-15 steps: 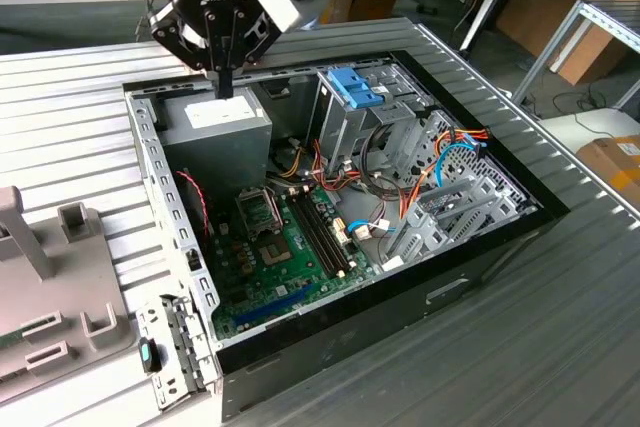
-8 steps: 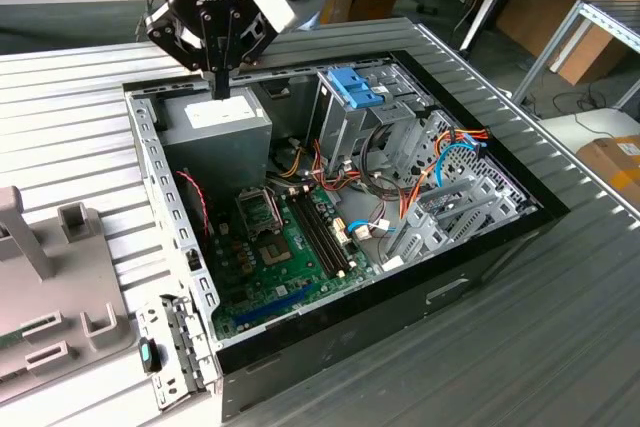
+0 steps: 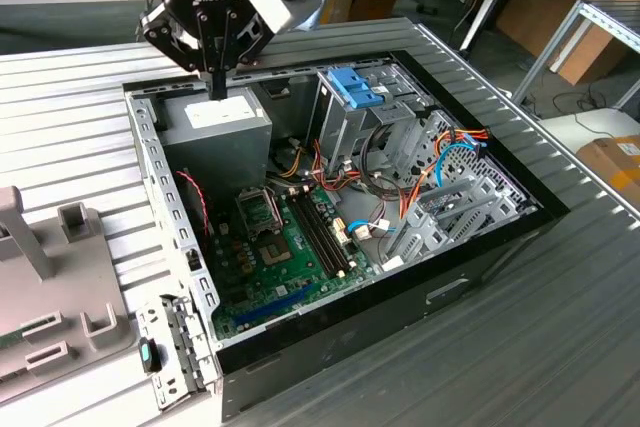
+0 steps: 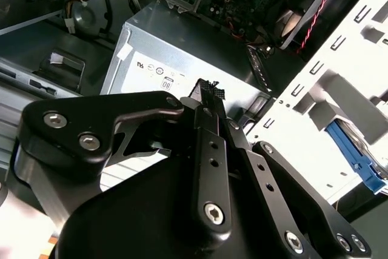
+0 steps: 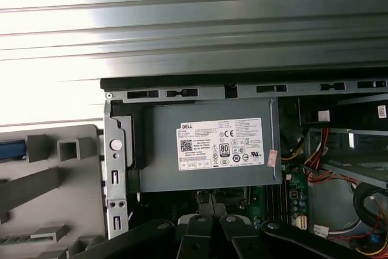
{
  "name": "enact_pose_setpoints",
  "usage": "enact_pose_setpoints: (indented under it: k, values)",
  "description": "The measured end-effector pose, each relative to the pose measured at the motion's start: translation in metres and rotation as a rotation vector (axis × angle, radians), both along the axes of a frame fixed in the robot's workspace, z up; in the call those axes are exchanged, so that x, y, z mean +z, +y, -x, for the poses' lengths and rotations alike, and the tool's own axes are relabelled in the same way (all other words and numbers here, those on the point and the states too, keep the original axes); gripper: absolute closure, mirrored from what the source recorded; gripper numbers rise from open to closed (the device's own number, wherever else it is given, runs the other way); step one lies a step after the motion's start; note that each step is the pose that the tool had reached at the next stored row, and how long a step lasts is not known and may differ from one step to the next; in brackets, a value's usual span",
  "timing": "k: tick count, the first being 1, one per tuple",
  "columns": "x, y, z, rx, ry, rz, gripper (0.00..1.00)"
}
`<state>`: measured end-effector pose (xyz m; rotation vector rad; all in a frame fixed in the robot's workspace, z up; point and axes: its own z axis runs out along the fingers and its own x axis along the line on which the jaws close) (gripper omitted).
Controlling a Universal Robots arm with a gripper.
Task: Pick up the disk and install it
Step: 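Reach for the disk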
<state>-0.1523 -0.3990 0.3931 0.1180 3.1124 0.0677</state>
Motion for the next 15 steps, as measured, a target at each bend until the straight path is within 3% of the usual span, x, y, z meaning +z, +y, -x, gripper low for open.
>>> enact_pose_setpoints:
  k: [15]
  values:
    - [0.0000, 0.0000, 0.0068, 0.000, 0.0001, 0.0001, 0.89]
